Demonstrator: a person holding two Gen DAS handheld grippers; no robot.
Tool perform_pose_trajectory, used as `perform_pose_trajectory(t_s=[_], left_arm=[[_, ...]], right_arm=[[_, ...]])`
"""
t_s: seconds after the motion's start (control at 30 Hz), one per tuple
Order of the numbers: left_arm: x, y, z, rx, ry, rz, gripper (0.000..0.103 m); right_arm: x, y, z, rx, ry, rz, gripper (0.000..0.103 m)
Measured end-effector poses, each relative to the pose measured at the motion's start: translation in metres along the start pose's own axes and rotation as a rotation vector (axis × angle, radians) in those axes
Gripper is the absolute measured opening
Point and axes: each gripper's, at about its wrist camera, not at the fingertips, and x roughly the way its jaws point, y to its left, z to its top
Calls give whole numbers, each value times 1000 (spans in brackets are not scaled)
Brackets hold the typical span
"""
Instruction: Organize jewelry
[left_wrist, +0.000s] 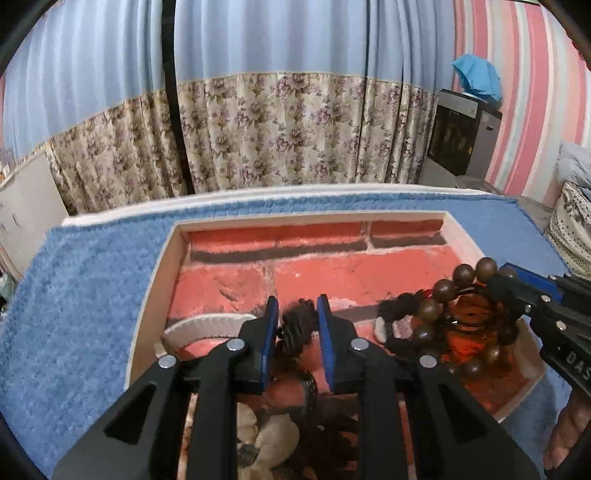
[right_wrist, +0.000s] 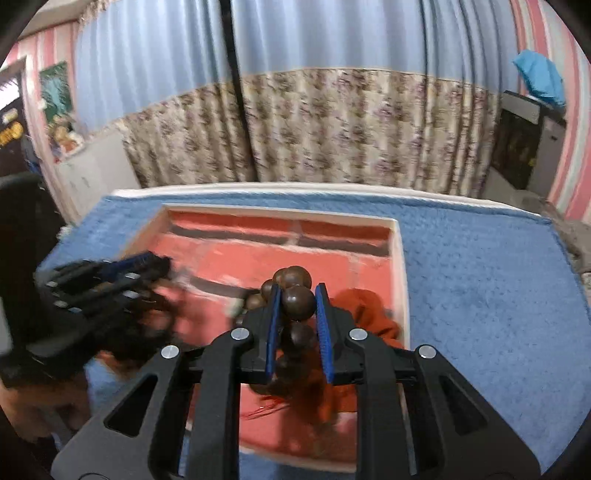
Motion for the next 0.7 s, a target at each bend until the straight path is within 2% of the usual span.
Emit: perform_pose_trajectory(t_s=[0.03, 0.1, 0.17, 0.2, 0.23, 0.3, 0.43, 0.5, 0.57, 0.63, 0.7], left_arm=[[5, 0, -3, 0, 9, 2, 22], [12, -1, -11, 7, 21, 9, 22], [14, 1, -15, 12, 15, 10, 22], [13, 1, -16, 14, 7, 10, 25], [9, 1, -15, 10, -1, 0, 35], [1, 3, -13, -6, -17, -4, 47], [-37, 6, -5, -22, -81, 0, 76], [-62, 8, -3, -20, -114, 1, 80], [-82, 9, -1, 4, -139, 33, 80], [-110, 13, -6, 18, -178, 59, 91], [-135, 18, -17, 15, -206, 75, 95]], right_arm=[[4, -4, -3, -5, -1, -29, 20], [9, -12, -9, -1, 3, -61, 27], [11, -21, -14, 10, -3, -59, 36], [10, -23, -15, 14, -9, -56, 37], [8, -24, -16, 18, -14, -46, 41], [-1, -26, -16, 22, -29, -40, 49], [-36, -24, -11, 15, -86, -32, 75], [-59, -19, -9, -3, -114, -28, 80], [-78, -17, -9, -32, -128, -52, 86], [-101, -17, -15, -45, -156, -75, 90], [-121, -19, -24, -49, -172, -91, 95]])
